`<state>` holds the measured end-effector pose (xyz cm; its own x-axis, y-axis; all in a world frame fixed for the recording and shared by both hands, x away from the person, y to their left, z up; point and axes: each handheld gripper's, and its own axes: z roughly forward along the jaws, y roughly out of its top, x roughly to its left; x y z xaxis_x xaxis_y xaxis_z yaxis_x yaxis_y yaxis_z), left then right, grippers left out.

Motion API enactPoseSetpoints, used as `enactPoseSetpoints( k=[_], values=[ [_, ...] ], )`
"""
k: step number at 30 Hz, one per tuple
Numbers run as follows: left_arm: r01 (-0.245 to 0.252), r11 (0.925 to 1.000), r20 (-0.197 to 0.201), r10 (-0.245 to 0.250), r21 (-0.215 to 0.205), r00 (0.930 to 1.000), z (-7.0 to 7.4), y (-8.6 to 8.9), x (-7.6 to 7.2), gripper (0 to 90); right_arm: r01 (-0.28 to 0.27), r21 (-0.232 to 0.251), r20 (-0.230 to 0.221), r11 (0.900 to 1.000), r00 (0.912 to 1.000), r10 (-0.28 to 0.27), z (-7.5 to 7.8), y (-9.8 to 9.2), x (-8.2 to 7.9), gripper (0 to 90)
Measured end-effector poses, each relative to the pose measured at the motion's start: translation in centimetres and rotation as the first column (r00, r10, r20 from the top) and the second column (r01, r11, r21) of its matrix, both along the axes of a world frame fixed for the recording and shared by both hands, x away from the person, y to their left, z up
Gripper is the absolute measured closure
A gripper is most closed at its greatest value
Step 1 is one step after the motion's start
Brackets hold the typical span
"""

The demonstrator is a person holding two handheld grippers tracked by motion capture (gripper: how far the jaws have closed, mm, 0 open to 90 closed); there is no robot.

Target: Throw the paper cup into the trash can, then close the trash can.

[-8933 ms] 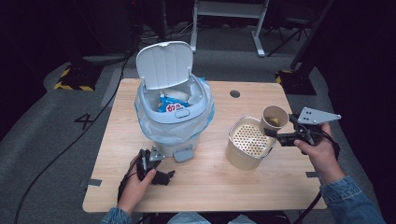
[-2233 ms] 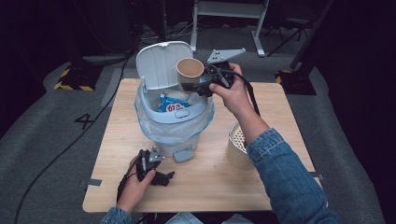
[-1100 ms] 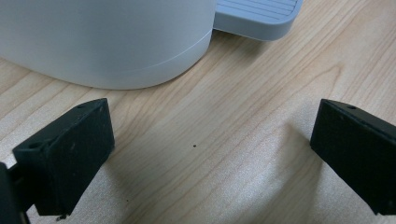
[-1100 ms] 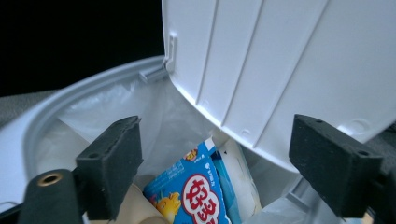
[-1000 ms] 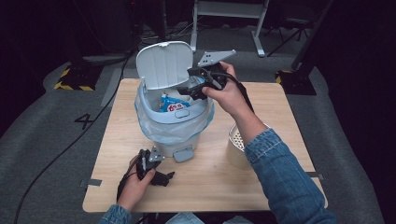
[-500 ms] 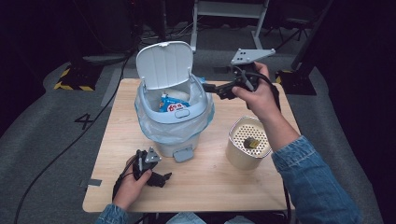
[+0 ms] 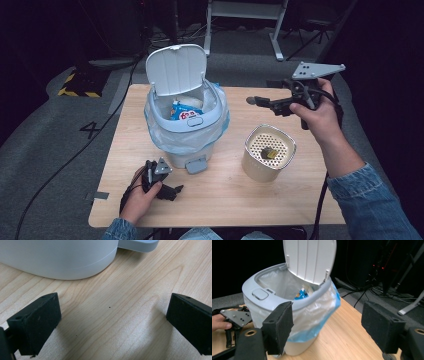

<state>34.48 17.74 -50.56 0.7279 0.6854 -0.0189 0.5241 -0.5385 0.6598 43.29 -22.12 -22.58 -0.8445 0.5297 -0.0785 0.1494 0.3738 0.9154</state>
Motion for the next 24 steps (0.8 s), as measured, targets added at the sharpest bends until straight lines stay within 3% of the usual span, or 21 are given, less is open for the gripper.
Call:
enactPoseSetpoints(
  k=[13, 20, 24],
  values=[
    [-0.003, 1.0, 0.001, 0.003, 0.003, 1.0, 0.0, 0.0, 0.1, 0.0, 0.073, -0.02, 0.027, 0.997, 0.997, -0.073, -1.9, -5.5, -3.2, 27.3],
    [-0.002, 1.0, 0.001, 0.002, 0.002, 1.0, 0.0, 0.1, 0.1, 0.0, 0.115, -0.02, -0.009, 0.993, 0.9933, -0.115, -4.9, -8.7, -4.6, 27.3],
    [0.01, 0.9999, 0.002, -0.01, -0.003, 0.9999, 0.0, 0.4, 0.3, 0.0, 0.151, -0.028, -0.055, 0.988, 0.9868, -0.152, -7.8, -10.5, -5.0, 27.2]
  ],
)
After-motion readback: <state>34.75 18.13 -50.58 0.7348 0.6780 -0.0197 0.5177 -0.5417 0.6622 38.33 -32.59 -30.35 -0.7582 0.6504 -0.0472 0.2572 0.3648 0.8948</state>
